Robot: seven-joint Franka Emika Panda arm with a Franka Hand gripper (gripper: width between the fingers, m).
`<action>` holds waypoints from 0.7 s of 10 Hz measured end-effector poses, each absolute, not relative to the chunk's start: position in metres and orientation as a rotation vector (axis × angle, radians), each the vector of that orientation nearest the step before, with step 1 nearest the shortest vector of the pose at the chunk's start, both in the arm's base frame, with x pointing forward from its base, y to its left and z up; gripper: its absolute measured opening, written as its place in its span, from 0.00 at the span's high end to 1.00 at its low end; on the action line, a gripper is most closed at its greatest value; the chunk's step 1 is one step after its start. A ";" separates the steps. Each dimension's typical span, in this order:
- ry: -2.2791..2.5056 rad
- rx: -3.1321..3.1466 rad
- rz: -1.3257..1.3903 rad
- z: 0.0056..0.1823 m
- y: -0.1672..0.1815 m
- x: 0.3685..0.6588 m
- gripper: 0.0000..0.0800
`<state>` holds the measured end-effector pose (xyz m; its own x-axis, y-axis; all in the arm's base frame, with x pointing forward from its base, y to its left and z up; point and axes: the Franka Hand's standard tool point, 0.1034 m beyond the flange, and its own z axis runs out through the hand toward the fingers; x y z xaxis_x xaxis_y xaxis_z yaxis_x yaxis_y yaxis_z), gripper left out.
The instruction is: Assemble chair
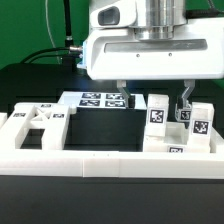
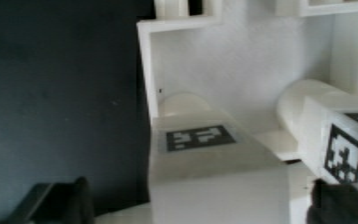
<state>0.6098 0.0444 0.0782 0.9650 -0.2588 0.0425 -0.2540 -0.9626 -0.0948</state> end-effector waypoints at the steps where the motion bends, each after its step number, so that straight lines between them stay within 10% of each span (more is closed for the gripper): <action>1: 0.396 -3.026 -0.083 0.078 0.044 0.610 0.47; 3: 0.409 -3.024 -0.083 0.078 0.044 0.610 0.64; 7: 0.778 -2.904 -0.069 0.078 0.041 0.614 0.64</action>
Offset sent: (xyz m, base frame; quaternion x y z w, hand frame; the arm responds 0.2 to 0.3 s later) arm 0.0000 0.0000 0.0000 0.0000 0.0000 0.0650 0.9979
